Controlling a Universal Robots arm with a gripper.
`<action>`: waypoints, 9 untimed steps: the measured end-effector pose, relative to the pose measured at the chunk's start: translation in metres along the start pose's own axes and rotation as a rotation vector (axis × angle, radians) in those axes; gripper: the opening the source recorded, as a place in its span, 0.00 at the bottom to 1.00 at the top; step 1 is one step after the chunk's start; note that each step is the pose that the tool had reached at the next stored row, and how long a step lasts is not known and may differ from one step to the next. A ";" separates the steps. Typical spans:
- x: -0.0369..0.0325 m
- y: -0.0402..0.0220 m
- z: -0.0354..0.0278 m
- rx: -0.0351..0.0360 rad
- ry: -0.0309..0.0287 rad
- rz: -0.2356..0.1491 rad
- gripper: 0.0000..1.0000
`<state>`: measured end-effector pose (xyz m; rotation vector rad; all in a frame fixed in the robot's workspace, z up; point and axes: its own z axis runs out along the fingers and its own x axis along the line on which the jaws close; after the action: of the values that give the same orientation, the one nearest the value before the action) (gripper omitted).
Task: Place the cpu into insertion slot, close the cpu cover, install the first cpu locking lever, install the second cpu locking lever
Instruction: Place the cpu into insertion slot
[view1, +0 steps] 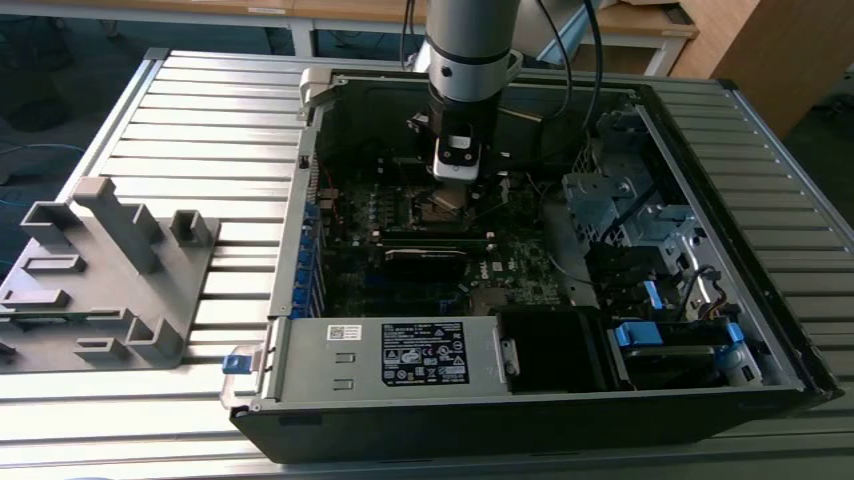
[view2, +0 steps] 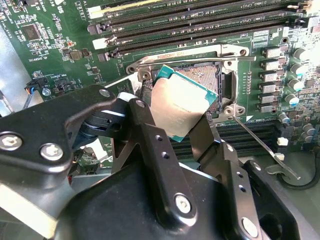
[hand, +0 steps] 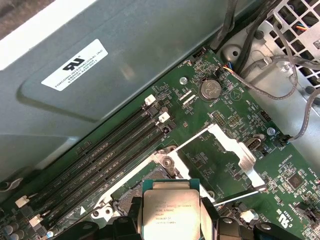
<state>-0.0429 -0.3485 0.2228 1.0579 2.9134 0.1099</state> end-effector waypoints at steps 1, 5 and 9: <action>0.0000 0.0000 0.0000 0.0000 0.0000 0.000 0.54; 0.0000 0.0000 0.0001 0.0002 -0.0016 0.020 0.54; 0.0000 0.0000 0.0002 0.0012 -0.0070 0.087 0.54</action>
<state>-0.0429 -0.3485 0.2226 1.1824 2.8619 0.1070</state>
